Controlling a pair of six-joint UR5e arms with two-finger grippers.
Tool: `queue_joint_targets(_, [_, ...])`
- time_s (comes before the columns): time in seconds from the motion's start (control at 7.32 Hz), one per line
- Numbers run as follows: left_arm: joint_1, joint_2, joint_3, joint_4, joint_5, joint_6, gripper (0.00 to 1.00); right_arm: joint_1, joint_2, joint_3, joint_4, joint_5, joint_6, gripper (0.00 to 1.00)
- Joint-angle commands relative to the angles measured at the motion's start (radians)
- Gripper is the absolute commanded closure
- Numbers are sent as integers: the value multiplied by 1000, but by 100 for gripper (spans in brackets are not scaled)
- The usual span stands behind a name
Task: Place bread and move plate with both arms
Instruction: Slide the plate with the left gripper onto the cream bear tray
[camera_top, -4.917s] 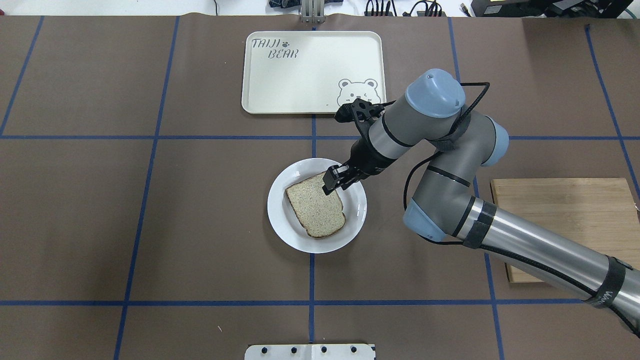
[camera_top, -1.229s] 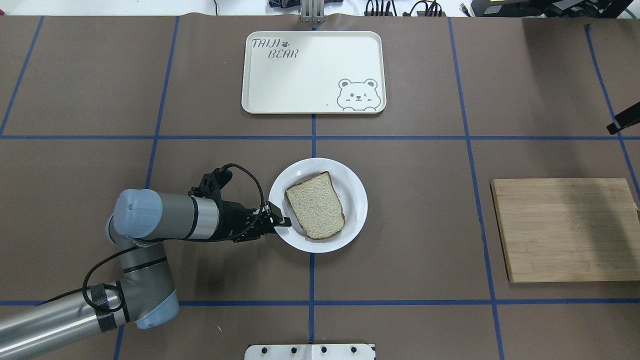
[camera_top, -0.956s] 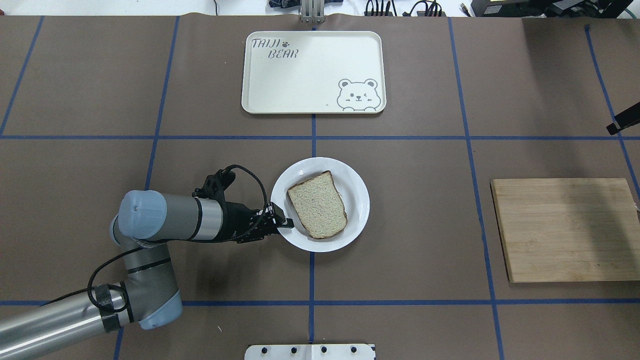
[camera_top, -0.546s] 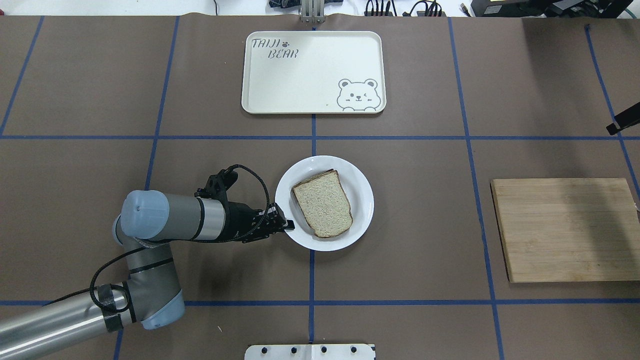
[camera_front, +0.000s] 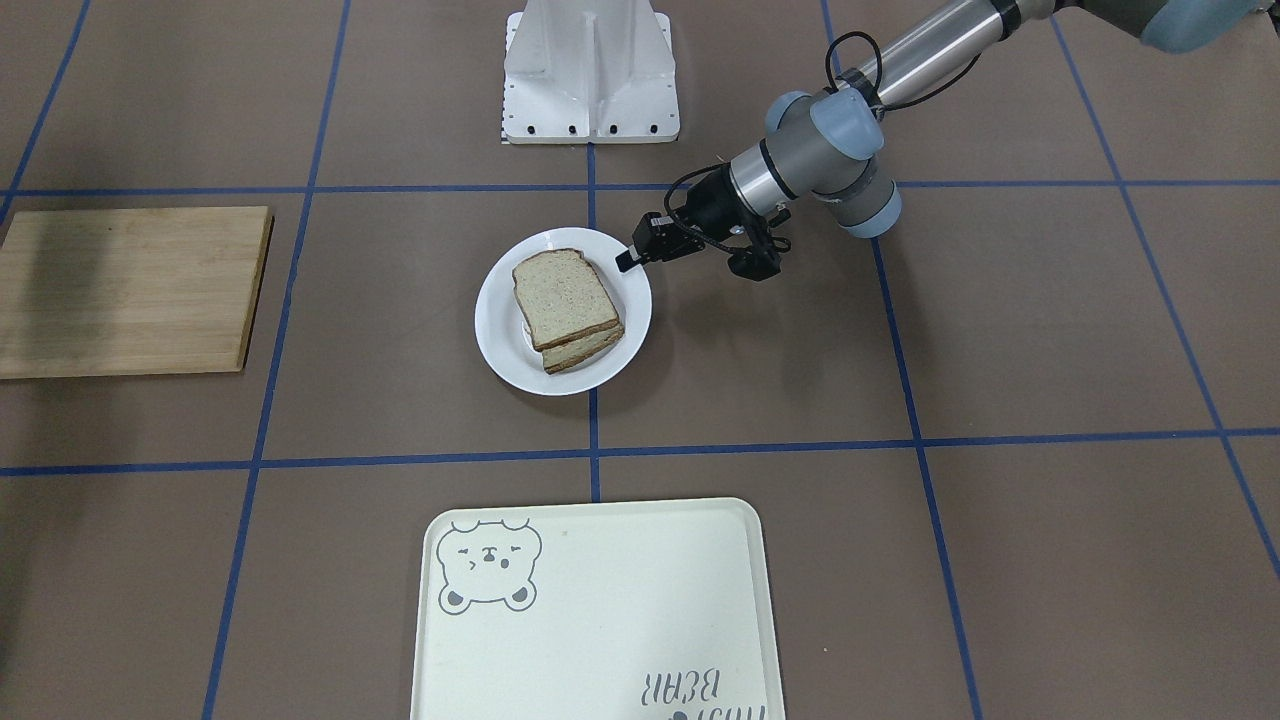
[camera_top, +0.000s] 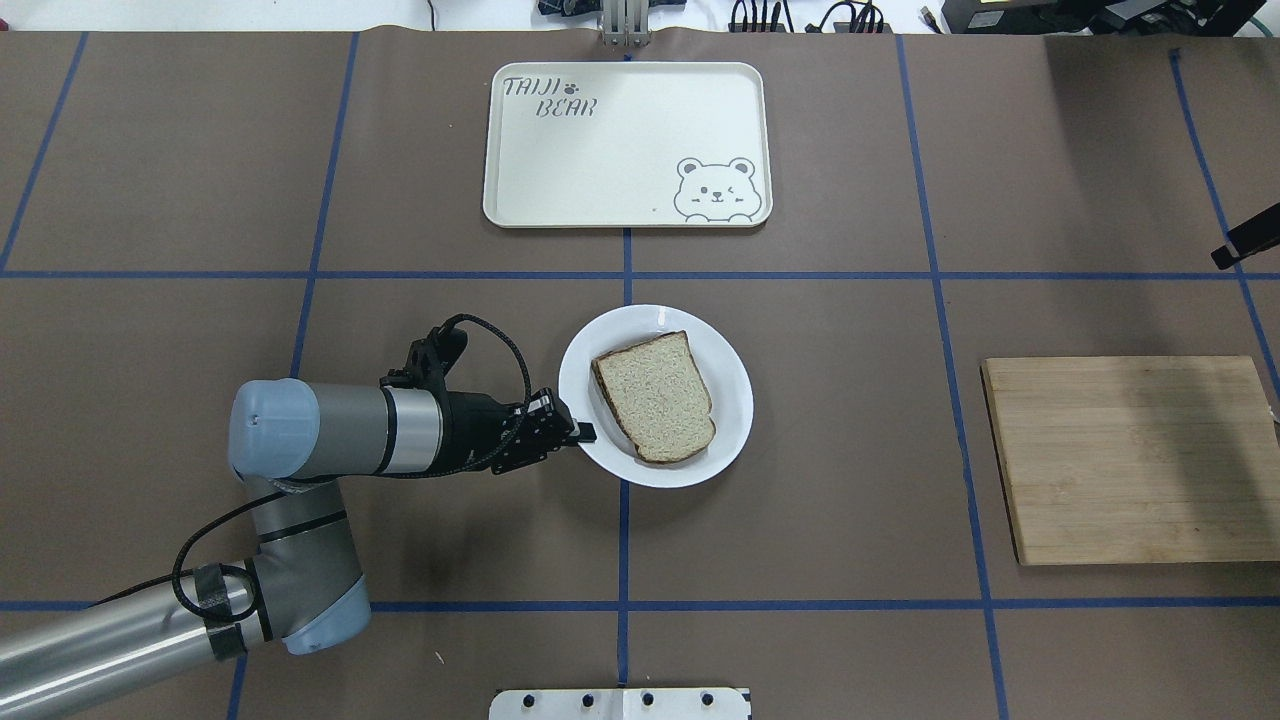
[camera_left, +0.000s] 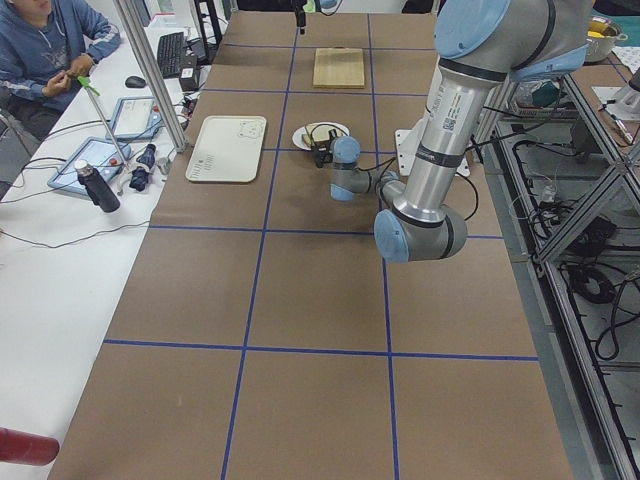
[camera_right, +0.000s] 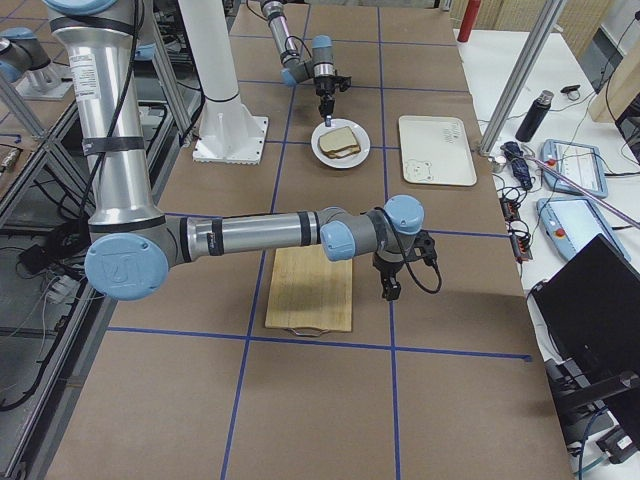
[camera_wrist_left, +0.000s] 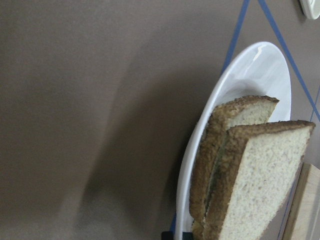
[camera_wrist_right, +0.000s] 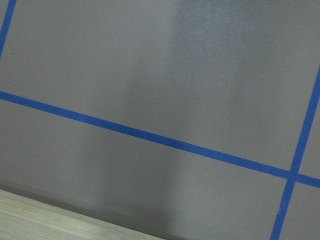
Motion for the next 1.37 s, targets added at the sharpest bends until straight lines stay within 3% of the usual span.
queue_joint_targets(0.0, [-30,-25,1,-24,101,-56,100,3,-1,3,0,0,0,0])
queue_joint_targets(0.27, [-56,-84,13,-15,228,-154,100,6,-17,19,2,0,0,0])
queue_joint_targets(0.68, [-99,-231,267,-12,386,-237,100,19,-31,44,2,-14,-2,0])
queue_joint_targets(1.09, [-140,-368,532,-7,472,-334,100,35,-60,87,2,-12,-3,0])
queue_joint_targets(1.23, [-141,-391,571,-6,491,-371,100,33,-72,99,2,-12,-6,0])
